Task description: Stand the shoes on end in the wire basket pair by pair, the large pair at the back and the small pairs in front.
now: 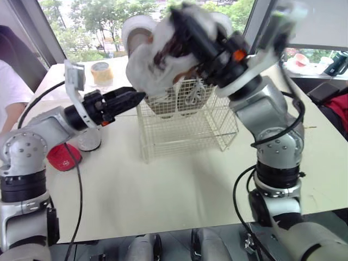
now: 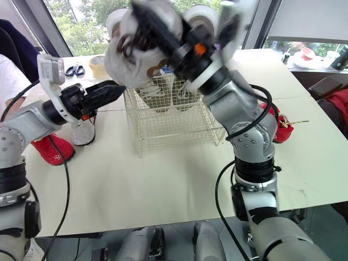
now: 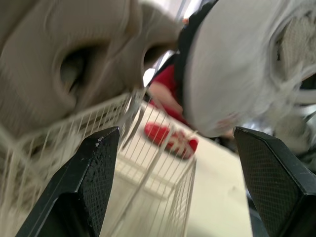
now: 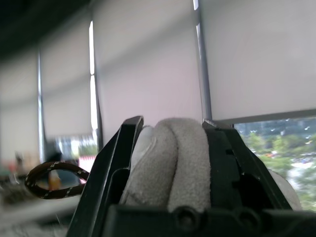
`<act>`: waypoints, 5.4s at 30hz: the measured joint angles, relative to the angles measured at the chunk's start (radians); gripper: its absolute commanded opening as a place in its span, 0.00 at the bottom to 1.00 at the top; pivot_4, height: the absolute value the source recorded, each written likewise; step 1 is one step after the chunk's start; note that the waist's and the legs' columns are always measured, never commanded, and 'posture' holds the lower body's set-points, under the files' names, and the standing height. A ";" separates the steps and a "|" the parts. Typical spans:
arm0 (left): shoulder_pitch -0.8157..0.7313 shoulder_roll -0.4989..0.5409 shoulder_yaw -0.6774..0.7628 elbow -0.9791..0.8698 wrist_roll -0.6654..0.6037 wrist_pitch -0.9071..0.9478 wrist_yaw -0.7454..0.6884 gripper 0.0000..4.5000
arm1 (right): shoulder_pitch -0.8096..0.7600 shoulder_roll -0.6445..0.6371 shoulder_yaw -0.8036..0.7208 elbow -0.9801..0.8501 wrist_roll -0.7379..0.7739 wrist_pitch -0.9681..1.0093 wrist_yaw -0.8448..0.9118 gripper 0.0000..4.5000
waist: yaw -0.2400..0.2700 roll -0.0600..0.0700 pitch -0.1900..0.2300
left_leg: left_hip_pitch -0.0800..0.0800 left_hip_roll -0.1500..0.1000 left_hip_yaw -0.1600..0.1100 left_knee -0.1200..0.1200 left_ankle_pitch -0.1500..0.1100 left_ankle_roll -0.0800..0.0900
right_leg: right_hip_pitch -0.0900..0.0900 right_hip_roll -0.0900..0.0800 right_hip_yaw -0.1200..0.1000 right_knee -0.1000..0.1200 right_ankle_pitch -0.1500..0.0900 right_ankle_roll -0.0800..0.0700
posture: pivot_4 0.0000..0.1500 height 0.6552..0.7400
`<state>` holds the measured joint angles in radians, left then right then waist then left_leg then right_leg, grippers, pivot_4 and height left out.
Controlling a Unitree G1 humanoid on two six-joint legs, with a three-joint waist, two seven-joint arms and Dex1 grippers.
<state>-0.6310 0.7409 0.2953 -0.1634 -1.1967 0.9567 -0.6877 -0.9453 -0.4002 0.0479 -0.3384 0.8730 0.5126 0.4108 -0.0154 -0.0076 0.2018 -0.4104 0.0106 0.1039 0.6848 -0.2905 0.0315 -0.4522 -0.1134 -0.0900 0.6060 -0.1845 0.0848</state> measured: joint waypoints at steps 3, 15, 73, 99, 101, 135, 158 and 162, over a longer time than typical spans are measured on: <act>0.002 0.010 0.017 -0.038 -0.015 0.002 -0.001 0.83 | -0.170 -0.231 -0.079 0.383 -0.005 0.006 0.279 0.35 | 0.015 0.001 0.002 | -0.002 -0.001 -0.001 0.000 -0.001 0.008 | 0.004 0.000 -0.001 -0.011 0.001 -0.005 | 1.00 1.00; -0.017 -0.021 0.061 -0.041 -0.106 0.024 0.080 0.83 | -0.251 -0.265 -0.295 0.662 0.031 0.080 0.518 0.35 | 0.003 0.000 0.002 | -0.002 0.001 0.002 -0.003 0.001 0.002 | 0.002 0.001 -0.002 -0.009 0.003 0.000 | 1.00 1.00; 0.220 0.102 -0.103 -0.355 0.046 -0.006 0.057 0.84 | -0.333 -0.422 -0.141 0.735 -0.405 0.063 1.083 0.99 | 0.009 0.000 0.001 | 0.000 0.000 0.000 -0.001 0.003 -0.002 | 0.004 0.000 -0.002 -0.009 0.003 -0.001 | 1.00 1.00; -0.294 0.257 -0.241 0.447 0.556 0.290 0.439 0.99 | 0.196 -0.537 0.016 -0.074 -0.193 0.297 0.958 1.00 | 0.028 -0.004 0.000 | 0.002 0.000 0.000 0.000 0.003 -0.001 | 0.007 0.001 -0.003 -0.008 0.003 -0.001 | 1.00 1.00; -0.349 0.234 -0.292 0.552 0.625 0.266 0.412 0.99 | 0.204 -0.545 0.015 -0.092 -0.188 0.296 0.951 1.00 | 0.028 -0.004 0.000 | 0.001 0.000 0.000 0.000 0.003 -0.002 | 0.006 0.001 -0.003 -0.008 0.003 -0.001 | 1.00 1.00; -0.670 0.004 -0.139 1.399 1.020 -0.196 0.257 0.00 | 0.183 -0.575 -0.008 -0.081 -0.159 0.294 0.831 1.00 | 0.026 -0.011 -0.002 | 0.000 0.000 0.000 0.002 0.001 0.001 | 0.006 -0.001 -0.004 -0.007 0.004 0.001 | 1.00 1.00; -0.221 -0.559 0.091 -0.387 0.370 -0.232 0.631 0.00 | 0.070 -0.485 -0.082 0.007 0.030 0.596 0.666 1.00 | 0.028 -0.012 -0.002 | 0.000 0.000 -0.002 0.014 -0.002 0.007 | 0.012 -0.002 -0.005 -0.007 0.010 0.001 | 1.00 1.00; -0.157 -0.571 -0.053 -0.306 0.427 -0.310 0.530 0.00 | 0.077 -0.516 -0.086 -0.005 0.036 0.614 0.644 1.00 | 0.029 -0.011 -0.003 | 0.000 0.000 -0.002 0.014 -0.002 0.007 | 0.012 -0.001 -0.005 -0.008 0.010 0.001 | 1.00 1.00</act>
<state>-0.7882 0.1702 0.2427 -0.4696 -0.7699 0.6464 -0.1573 -0.8683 -0.9164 -0.0380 -0.3432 0.9089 1.1264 1.0553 0.0133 -0.0186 0.1989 -0.4100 0.0109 0.1022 0.6989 -0.2926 0.0385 -0.4399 -0.1145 -0.0948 0.5985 -0.1746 0.0860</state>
